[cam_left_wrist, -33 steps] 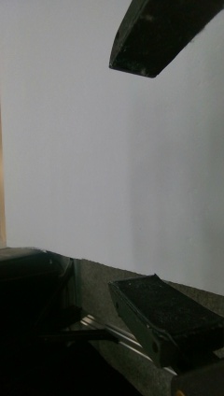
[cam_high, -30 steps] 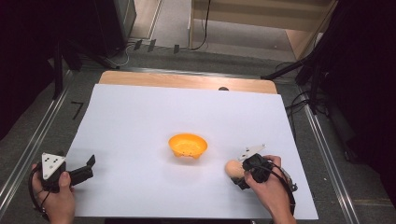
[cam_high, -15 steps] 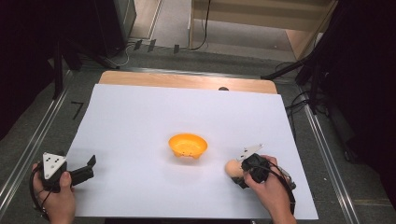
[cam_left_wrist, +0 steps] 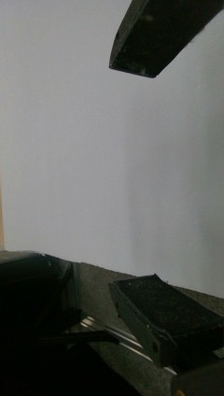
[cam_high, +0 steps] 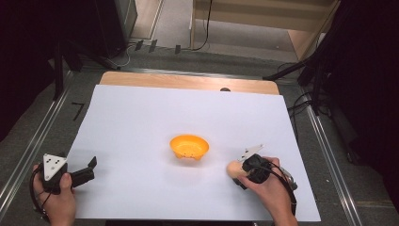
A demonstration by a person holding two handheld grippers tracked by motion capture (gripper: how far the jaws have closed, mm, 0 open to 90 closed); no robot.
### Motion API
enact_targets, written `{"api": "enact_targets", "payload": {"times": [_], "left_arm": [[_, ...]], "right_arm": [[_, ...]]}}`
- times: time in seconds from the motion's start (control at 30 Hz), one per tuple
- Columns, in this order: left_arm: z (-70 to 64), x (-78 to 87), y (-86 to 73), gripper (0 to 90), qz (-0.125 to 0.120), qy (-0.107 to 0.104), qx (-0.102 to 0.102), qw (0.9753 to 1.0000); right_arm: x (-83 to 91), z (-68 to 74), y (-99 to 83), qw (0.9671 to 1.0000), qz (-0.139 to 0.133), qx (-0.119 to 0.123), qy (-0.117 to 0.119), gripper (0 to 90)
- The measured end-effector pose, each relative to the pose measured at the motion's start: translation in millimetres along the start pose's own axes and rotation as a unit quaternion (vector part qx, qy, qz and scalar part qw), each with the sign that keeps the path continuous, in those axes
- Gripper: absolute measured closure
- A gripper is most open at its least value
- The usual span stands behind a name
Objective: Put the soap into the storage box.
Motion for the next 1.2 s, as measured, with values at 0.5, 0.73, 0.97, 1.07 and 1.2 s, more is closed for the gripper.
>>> {"api": "enact_targets", "payload": {"times": [0.5,0.73,0.97,1.07,1.2], "left_arm": [[0.1,0.1,-0.3,0.0,0.003,-0.001,0.0,1.0],[0.1,0.0,-0.2,0.0,0.003,-0.001,0.001,1.0],[0.4,-0.1,-0.2,0.0,0.002,-0.003,0.002,1.0],[0.4,-0.1,-0.2,0.0,0.002,-0.003,0.003,1.0],[0.4,-0.1,-0.2,0.0,0.002,-0.003,0.003,1.0]], "right_arm": [[7.3,0.4,17.6,0.9988,-0.003,0.049,0.005,33.5],[16.7,-2.2,30.1,0.998,-0.017,0.06,0.012,33.4],[23.3,-4.2,43.4,0.9958,-0.02,0.087,0.016,33.4],[25.6,-4.5,52.1,0.9949,-0.024,0.096,0.02,33.4],[26.3,-5.4,59.6,0.9941,-0.028,0.103,0.021,33.4]]}}
Point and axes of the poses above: each handheld gripper's, and its own axes: x roughly backward along the jaws, y roughly out of its top, z roughly to its left, the point moved 8 cm from there along -x, roughly forward along the jaws, and after that the axes turned 10 degrees about -z, right-handed, at the moved point
